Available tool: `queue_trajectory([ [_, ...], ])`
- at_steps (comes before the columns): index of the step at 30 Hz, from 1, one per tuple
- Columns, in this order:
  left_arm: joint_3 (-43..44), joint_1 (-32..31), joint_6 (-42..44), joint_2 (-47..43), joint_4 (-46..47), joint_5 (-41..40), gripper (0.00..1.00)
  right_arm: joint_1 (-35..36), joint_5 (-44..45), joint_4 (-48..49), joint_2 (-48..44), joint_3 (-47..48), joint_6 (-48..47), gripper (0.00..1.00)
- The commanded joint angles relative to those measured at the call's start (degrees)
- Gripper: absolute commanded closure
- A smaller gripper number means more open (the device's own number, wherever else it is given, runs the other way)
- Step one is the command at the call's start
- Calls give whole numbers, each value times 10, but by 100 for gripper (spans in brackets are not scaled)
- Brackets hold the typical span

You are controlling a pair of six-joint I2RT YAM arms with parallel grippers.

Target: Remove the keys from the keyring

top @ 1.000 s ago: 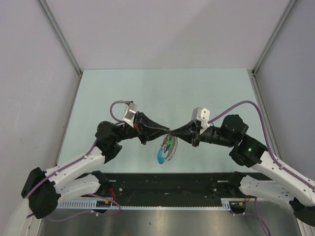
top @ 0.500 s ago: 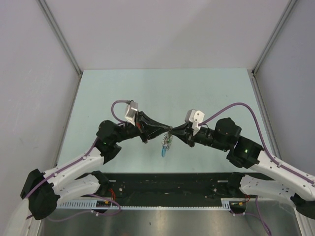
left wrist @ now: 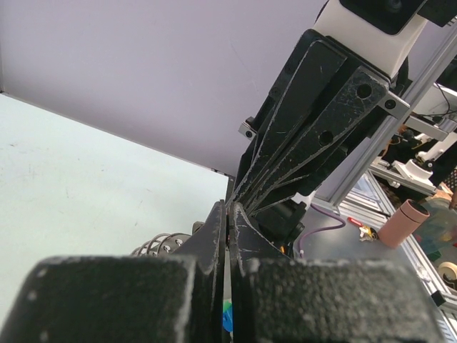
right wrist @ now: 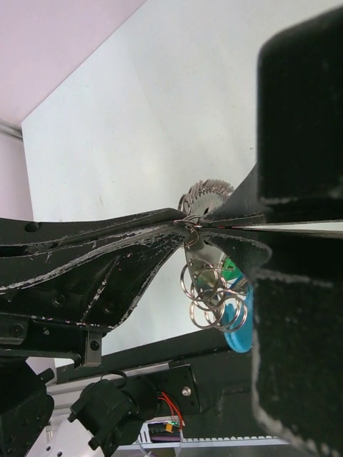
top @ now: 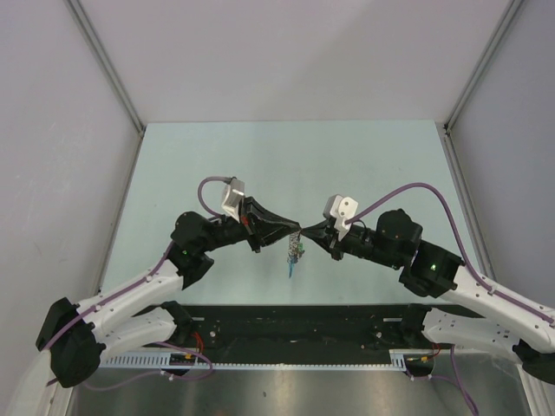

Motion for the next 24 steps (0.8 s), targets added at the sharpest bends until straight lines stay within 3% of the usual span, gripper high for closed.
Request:
queue_trajectory([
  [1, 14, -2, 6, -15, 30, -14, 100, 10, 6, 0, 0, 3, -2, 99],
  [7, 15, -2, 19, -18, 5, -25, 100, 18, 23, -6, 13, 3, -2, 97],
  [12, 13, -2, 27, -19, -5, -34, 100, 27, 31, -7, 15, 3, -6, 88],
  [18, 13, -2, 28, -18, -5, -39, 100, 29, 31, -13, 18, 3, -6, 88],
  [24, 8, -1, 25, -23, 2, -29, 100, 25, 29, -13, 4, 3, 13, 75],
])
